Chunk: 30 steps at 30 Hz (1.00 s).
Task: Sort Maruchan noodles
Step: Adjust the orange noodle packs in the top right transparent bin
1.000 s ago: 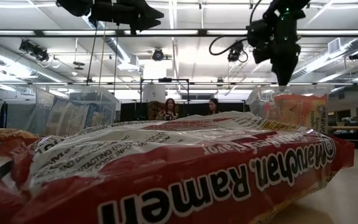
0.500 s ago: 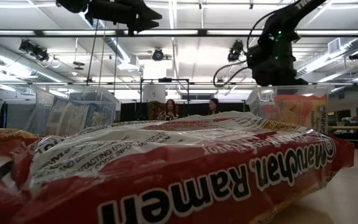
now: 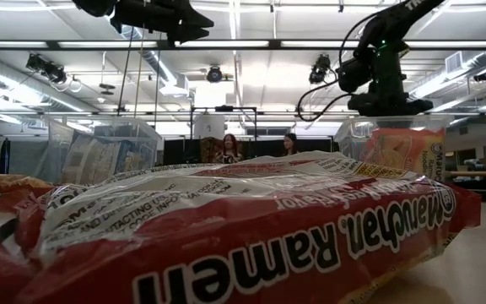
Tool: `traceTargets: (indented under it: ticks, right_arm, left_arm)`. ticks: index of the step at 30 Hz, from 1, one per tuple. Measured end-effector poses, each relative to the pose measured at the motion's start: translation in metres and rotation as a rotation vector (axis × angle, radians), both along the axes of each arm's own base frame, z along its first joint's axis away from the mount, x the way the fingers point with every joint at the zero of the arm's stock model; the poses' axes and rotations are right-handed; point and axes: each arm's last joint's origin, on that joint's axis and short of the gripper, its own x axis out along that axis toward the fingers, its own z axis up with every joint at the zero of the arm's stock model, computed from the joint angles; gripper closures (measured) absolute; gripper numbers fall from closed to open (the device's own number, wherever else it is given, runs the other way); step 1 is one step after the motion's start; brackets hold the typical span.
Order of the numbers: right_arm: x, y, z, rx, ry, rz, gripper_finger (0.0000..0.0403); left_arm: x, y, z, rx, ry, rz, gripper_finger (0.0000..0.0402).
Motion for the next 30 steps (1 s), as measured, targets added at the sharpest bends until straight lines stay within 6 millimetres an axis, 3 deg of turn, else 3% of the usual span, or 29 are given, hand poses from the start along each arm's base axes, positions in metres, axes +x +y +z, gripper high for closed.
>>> traceTargets:
  ticks: [7, 13, 18, 24, 30]
  right_arm:
    - [-0.005, -0.006, -0.017, -0.035, 0.003, -0.198, 0.0265]
    - [-0.008, 0.0, -0.038, -0.023, 0.037, -0.205, 0.0251]
    - [-0.005, -0.002, -0.044, -0.074, -0.003, -0.279, 0.0237]
    - [-0.007, -0.005, -0.043, -0.084, -0.006, -0.176, 0.0238]
    - [0.001, -0.011, -0.019, -0.13, -0.037, 0.184, 0.0239]
  left_arm:
    - [-0.008, 0.007, 0.0, 0.004, 0.001, 0.034, 0.0184]
    - [-0.009, 0.008, 0.0, 0.047, 0.021, 0.042, 0.0184]
    - [-0.009, 0.009, 0.0, 0.052, 0.024, 0.063, 0.0184]
    - [-0.014, 0.013, 0.0, 0.051, 0.024, 0.086, 0.0184]
    - [-0.02, 0.018, 0.0, 0.05, 0.025, 0.109, 0.0184]
